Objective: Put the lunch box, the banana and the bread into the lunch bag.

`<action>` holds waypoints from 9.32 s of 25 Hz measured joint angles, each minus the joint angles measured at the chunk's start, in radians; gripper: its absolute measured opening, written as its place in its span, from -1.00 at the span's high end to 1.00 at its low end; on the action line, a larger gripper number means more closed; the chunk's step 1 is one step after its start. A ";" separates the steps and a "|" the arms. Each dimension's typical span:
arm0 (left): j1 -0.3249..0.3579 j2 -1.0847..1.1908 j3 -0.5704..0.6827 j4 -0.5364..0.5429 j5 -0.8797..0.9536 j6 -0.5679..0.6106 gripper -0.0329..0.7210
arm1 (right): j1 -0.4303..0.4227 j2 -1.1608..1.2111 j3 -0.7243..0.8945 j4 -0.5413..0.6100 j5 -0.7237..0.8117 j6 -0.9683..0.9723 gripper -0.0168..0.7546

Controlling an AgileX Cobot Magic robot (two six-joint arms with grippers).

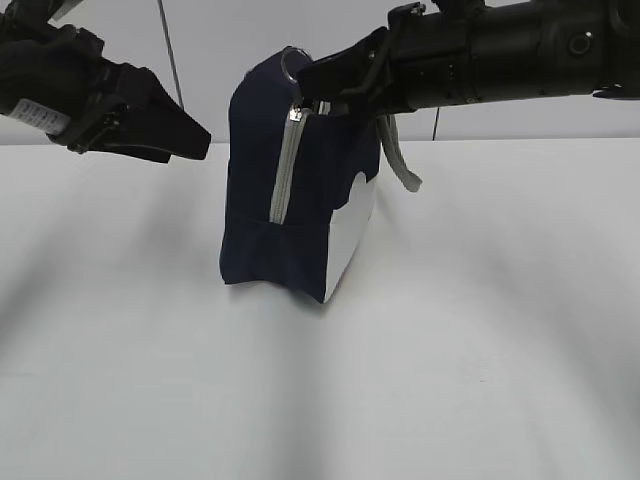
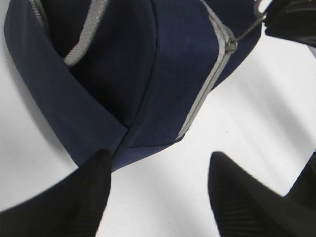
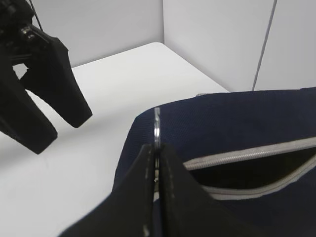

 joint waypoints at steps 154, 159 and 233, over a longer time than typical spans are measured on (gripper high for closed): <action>0.036 0.106 0.000 -0.012 0.099 0.263 0.91 | -0.093 0.708 -0.954 -0.162 -0.171 0.534 1.00; 0.036 0.106 0.000 -0.007 0.100 0.263 0.91 | -0.093 0.748 -1.019 -0.159 -0.143 0.537 1.00; 0.056 0.410 -0.350 -0.355 -0.185 0.081 -0.02 | -0.101 0.861 -1.203 -0.345 -0.241 0.893 1.00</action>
